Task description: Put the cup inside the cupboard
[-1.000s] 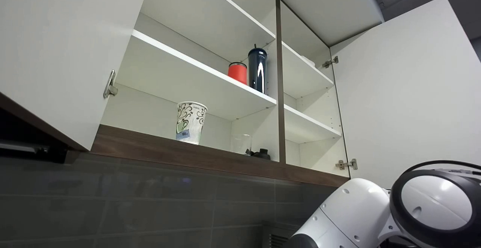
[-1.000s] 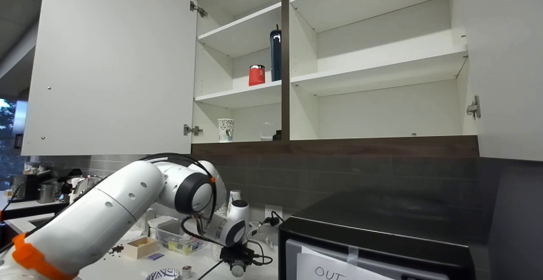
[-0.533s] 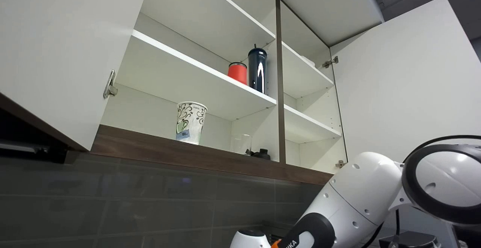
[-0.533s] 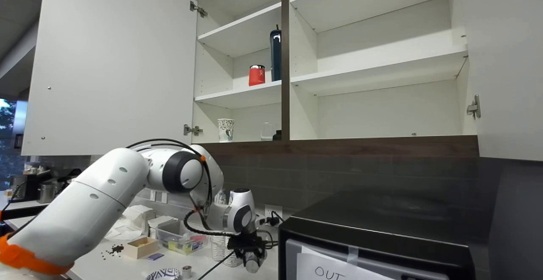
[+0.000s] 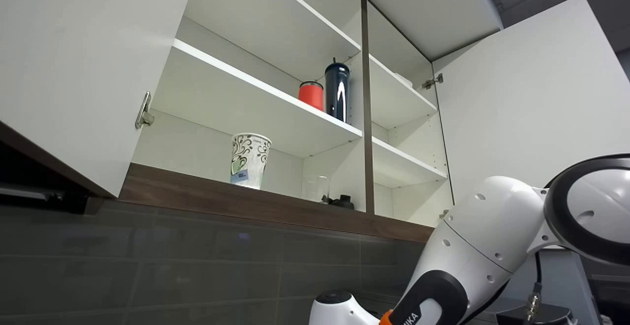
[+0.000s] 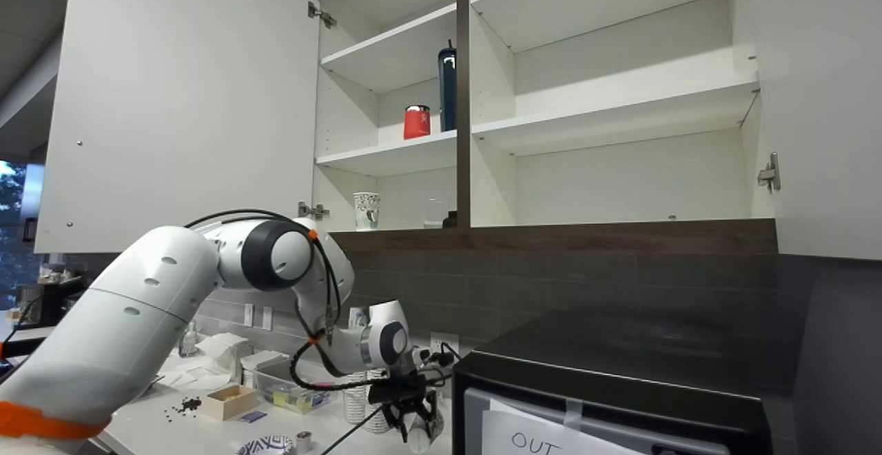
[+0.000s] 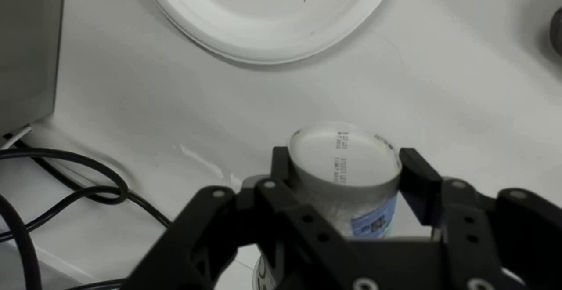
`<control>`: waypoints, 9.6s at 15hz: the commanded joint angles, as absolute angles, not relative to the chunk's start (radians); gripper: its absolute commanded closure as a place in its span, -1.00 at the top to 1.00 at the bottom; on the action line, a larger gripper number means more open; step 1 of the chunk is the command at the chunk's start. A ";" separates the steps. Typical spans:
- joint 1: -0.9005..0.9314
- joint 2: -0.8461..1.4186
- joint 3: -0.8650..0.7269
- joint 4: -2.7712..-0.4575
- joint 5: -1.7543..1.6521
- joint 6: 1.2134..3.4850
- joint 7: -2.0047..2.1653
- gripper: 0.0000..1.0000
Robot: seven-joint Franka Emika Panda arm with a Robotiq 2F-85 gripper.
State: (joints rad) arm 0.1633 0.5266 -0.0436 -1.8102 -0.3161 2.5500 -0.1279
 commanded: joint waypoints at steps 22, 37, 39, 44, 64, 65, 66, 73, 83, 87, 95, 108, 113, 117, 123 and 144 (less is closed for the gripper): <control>0.277 0.571 -0.056 -1.687 -0.167 2.318 0.530 1.00; 0.367 0.777 -0.121 -1.437 -0.289 2.139 1.011 1.00; 0.370 0.805 -0.133 -1.400 -0.303 2.152 1.015 1.00; 0.359 0.874 -0.149 -1.305 -0.302 2.137 1.037 1.00; 0.309 0.981 -0.151 -1.116 -0.270 1.915 1.002 -0.57; 0.307 0.980 -0.149 -1.112 -0.272 1.905 1.000 -0.71; 0.304 0.977 -0.146 -1.111 -0.271 1.902 0.998 -0.88; 0.287 0.917 -0.126 -1.148 -0.254 1.922 0.981 -0.99; 0.239 0.718 -0.090 -1.441 -0.257 2.464 0.847 -0.99; 0.179 0.637 -0.061 -1.636 -0.194 2.791 0.696 -0.99; -0.188 0.535 0.348 -1.972 0.098 3.122 0.261 -0.99; -0.576 0.608 0.697 -2.078 0.066 3.258 0.178 -0.99; -0.575 0.618 0.712 -2.070 0.061 3.288 0.177 -0.96; -0.589 0.628 0.731 -2.069 0.059 3.296 0.170 -0.99; -0.475 0.683 0.597 -2.029 0.073 3.496 0.158 -0.99; -0.309 0.744 0.396 -1.939 0.065 3.562 0.316 0.27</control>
